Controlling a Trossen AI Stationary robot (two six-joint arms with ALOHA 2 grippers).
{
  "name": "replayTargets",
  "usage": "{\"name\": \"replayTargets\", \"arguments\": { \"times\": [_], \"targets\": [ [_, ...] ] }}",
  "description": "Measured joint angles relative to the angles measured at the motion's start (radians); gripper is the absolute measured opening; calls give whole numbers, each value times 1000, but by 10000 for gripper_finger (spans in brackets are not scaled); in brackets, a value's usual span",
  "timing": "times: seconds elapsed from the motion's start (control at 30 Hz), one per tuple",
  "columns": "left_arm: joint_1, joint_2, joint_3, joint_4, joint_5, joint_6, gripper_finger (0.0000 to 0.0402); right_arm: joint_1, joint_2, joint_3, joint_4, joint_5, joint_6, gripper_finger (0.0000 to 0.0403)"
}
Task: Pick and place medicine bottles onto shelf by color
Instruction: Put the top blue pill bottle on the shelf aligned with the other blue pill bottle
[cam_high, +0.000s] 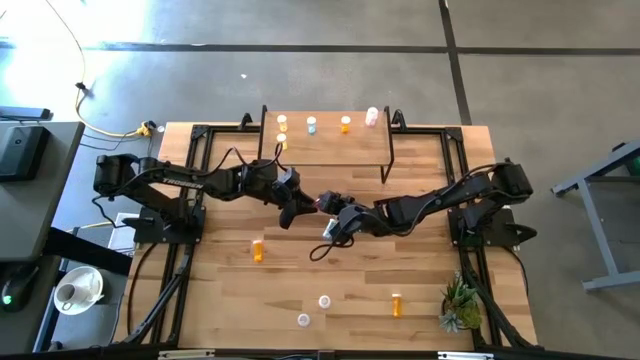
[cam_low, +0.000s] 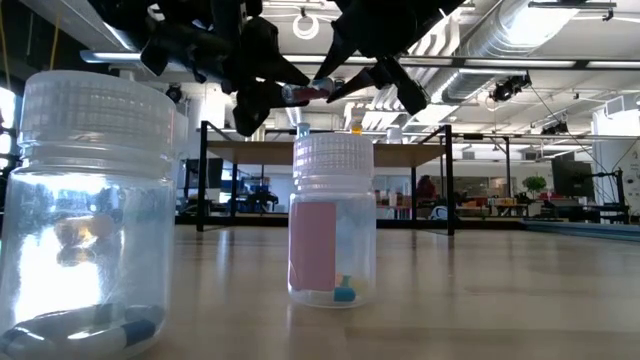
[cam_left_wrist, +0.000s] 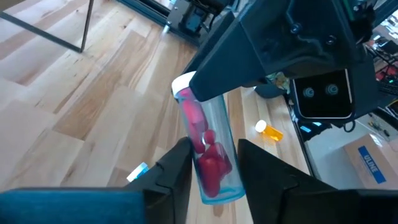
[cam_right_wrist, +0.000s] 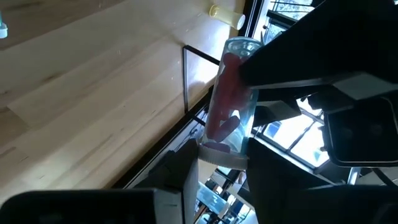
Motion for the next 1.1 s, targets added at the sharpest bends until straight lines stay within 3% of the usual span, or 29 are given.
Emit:
{"name": "replayTargets", "arguments": {
  "times": [0.33,0.63,0.93,1.1],
  "targets": [
    [15,0,0,15,14,0,95,-2,-1,0,10,-51,102,139],
    [26,0,1,15,11,38,95,-2,-1,0,59,-35,298,184],
    [103,-2,3,37,33,87,94,-4,1,6,112,60,344,190],
    [137,0,2,67,11,118,94,-7,0,12,128,53,427,190]
  ]
}}
